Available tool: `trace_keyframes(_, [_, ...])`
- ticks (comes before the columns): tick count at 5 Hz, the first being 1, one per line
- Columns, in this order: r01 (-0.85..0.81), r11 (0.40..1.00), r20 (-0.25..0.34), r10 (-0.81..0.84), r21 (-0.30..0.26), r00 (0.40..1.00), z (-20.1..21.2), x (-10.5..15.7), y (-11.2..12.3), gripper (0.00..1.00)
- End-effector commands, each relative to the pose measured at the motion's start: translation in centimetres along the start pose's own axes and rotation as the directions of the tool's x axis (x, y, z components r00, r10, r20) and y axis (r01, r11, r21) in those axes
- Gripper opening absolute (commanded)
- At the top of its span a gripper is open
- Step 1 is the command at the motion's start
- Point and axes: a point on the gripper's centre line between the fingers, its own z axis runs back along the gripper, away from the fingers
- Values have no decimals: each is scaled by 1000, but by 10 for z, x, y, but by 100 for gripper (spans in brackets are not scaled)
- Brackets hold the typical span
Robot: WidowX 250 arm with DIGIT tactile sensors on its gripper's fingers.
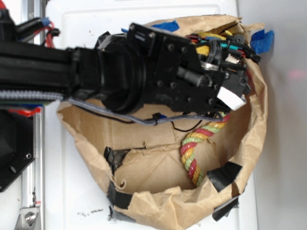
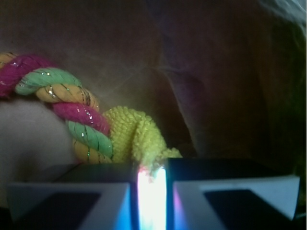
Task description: Grab the yellow cloth.
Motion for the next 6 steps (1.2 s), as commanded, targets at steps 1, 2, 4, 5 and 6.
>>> trace_keyframes(1, [-28, 999, 35, 27, 31, 999, 27, 2, 9, 0])
trace_keyframes(2, [-68, 997, 27, 69, -29, 997, 49, -9, 6, 0])
trace_keyframes(4, [-141, 980, -31, 138, -142, 990, 97, -18, -5, 0])
trace_keyframes(5, [-197, 963, -73, 187, -183, 980, 113, -16, -10, 0])
trace_keyframes(6, [-305, 932, -109, 289, -195, 951, 129, -11, -13, 0])
